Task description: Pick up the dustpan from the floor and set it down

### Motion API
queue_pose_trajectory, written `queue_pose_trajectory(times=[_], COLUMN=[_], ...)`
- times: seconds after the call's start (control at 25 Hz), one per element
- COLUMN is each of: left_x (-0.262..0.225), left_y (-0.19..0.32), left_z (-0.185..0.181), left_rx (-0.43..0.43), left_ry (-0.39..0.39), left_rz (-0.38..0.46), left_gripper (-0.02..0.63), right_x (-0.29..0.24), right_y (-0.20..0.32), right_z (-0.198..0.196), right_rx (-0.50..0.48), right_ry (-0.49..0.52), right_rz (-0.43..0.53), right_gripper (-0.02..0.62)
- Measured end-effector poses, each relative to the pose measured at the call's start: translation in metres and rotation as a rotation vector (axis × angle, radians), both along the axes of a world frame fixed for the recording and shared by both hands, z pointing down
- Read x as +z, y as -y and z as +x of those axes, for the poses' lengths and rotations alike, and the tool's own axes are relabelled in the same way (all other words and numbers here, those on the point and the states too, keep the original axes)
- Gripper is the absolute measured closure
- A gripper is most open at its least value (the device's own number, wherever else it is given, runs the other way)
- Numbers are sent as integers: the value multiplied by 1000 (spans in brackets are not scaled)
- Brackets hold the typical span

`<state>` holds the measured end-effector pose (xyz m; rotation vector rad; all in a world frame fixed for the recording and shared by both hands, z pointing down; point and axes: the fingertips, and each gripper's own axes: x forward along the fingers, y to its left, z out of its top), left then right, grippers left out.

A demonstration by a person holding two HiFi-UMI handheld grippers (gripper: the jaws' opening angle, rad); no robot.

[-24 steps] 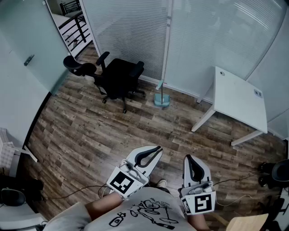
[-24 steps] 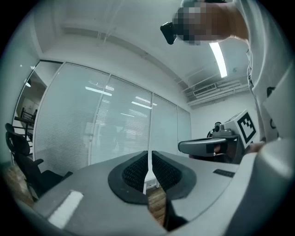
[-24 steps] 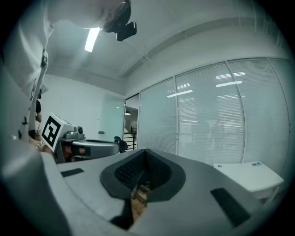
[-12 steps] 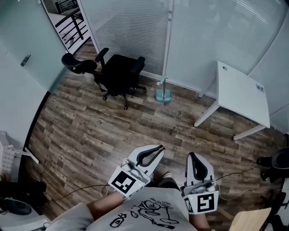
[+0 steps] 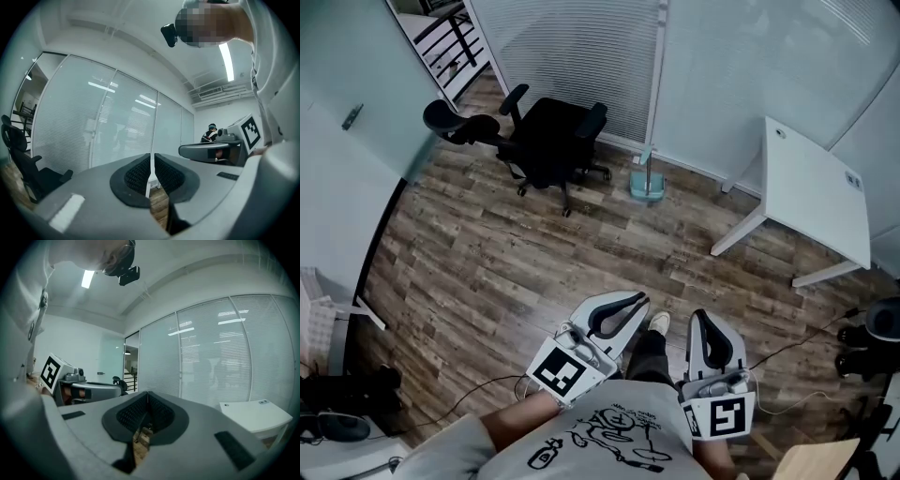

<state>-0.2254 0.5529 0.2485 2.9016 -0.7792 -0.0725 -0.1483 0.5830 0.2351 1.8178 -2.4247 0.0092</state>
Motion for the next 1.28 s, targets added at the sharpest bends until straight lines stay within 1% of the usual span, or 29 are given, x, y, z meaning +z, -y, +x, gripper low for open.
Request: queue_pose_trajectory(times=[0.32,0.6,0.8,1.0,1.12,1.28], left_x=[-3,-23,-21,-20,-17,-9], left_y=[64,120,154,177,186,196], left_z=[51,124,171,214,225,224], left_rx=[5,-5,-3,-20,-37,-55], left_ry=[7,4,1,8,4,19], left_rz=[-30,14,4,20,2,-17], left_gripper=[583,583,583,583,583,583], right_x=[-10,-24,-22,-19,-13,-7], right_y=[61,115,147,169,179,190], right_z=[50,122,167,209,224,226], right_rx=[-8,-14,-18,-32,-42,-50], right_ry=[10,10,14,24,25,41], right_rz=[22,37,41,41,30,10], right_gripper=[592,592,592,592,592,592])
